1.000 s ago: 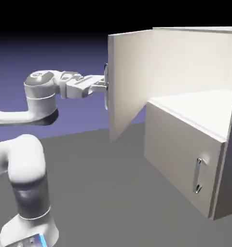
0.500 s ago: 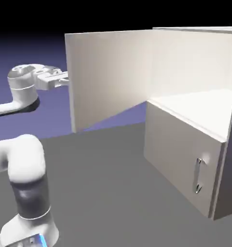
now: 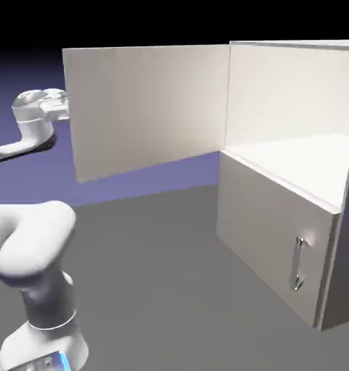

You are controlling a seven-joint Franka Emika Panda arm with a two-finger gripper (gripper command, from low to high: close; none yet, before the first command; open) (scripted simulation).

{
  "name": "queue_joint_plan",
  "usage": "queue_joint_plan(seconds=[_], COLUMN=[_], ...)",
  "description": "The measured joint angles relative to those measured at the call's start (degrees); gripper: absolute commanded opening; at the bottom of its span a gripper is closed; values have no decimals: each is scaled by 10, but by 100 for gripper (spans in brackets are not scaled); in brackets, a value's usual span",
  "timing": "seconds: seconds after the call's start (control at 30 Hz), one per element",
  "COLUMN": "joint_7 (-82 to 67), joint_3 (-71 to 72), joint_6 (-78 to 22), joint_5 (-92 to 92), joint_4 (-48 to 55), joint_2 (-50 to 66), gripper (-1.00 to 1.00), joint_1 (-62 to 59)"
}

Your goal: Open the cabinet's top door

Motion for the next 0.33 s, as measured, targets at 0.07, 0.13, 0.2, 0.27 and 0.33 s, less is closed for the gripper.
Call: queue_joint_plan(seconds=[0.07,0.13,0.2,0.27,0.33], joint_7=[-8,-16,-24,-33,-43], joint_3=[10,19,27,33,39], joint_6=[-30,-58,-87,-114,-141], joint_5=[4,8,10,11,11], joint_4=[42,83,125,166,208], joint_2=[-2,-4,-6,-9,-11], gripper=[-100,-100,-100,-100,-100], joint_1=[-30,-60,-90,-120,-150])
